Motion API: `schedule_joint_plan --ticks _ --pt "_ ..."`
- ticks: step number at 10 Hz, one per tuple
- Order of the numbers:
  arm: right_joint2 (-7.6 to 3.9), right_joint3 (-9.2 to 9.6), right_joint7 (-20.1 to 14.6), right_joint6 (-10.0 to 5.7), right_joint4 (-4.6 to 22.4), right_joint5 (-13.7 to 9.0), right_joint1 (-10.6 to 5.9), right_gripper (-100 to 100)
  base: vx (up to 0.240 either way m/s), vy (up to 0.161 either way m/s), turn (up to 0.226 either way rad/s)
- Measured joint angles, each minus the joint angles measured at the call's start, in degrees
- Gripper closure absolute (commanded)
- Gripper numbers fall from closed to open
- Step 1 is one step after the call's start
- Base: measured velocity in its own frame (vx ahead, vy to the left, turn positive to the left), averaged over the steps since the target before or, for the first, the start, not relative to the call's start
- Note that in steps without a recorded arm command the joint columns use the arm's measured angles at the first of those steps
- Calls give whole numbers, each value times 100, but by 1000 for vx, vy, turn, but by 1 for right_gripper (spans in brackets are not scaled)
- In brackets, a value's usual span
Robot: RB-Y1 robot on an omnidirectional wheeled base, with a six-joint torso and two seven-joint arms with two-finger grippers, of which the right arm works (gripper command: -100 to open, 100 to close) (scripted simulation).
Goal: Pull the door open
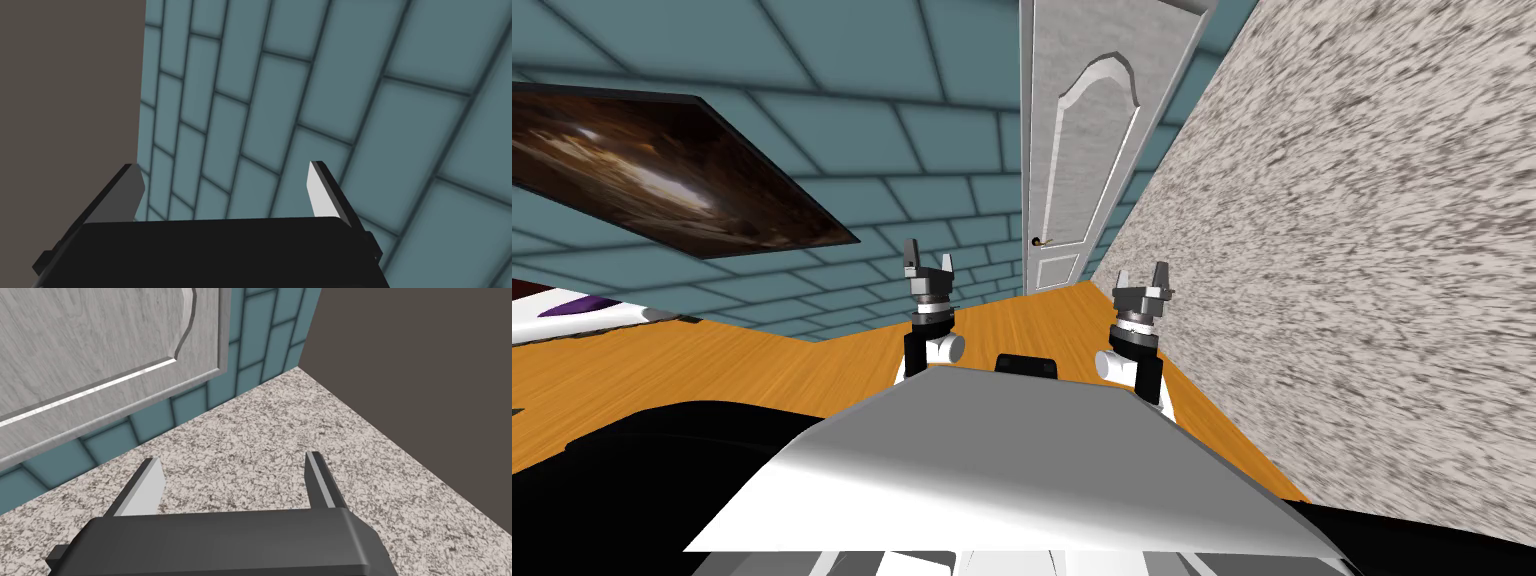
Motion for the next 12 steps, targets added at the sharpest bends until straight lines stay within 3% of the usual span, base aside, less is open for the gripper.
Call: schedule_joint_plan --ticks 5,12 --pt "-124 -2 -107 -122 472 127 -147 -100 119 7 26" --pt "-341 -33 -294 -346 1387 352 -484 -100 113 20 34"
